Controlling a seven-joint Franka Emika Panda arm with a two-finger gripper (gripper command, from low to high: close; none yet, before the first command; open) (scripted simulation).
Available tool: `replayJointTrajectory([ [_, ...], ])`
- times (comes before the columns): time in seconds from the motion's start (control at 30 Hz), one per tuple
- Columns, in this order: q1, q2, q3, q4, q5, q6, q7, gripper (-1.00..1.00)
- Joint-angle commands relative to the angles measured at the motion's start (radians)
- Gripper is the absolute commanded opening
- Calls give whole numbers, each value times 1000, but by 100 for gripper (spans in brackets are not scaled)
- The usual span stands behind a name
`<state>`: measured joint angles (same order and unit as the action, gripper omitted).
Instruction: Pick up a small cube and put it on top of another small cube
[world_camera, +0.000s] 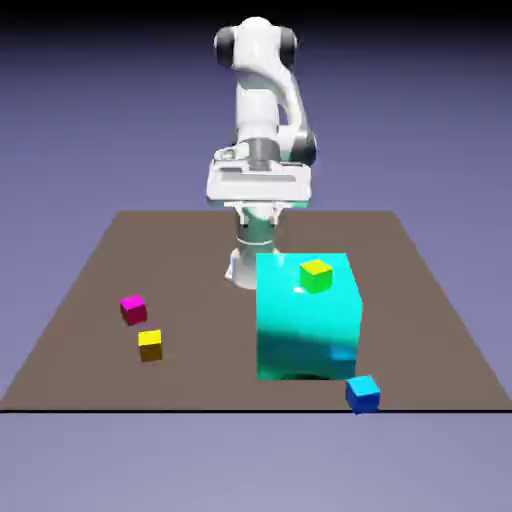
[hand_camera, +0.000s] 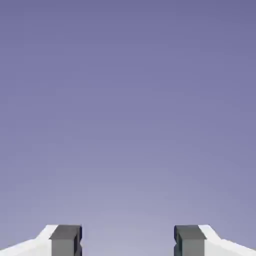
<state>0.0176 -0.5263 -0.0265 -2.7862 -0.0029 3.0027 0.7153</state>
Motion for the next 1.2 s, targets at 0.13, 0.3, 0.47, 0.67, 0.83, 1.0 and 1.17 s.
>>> replayJointTrajectory([
  [0.13,23,181,-110,98,-12,-142,-107,0],
  [0.3,47,362,-220,197,-24,-284,-213,0],
  [0.47,70,544,-330,295,-35,-426,-319,0],
  [0.67,98,761,-461,414,-50,-597,-447,0],
  [0.83,121,942,-571,512,-61,-739,-554,0],
  [1.0,69,1065,-532,495,-17,-621,-588,0],
  [1.17,91,1022,-551,505,-35,-673,-578,-100],
])
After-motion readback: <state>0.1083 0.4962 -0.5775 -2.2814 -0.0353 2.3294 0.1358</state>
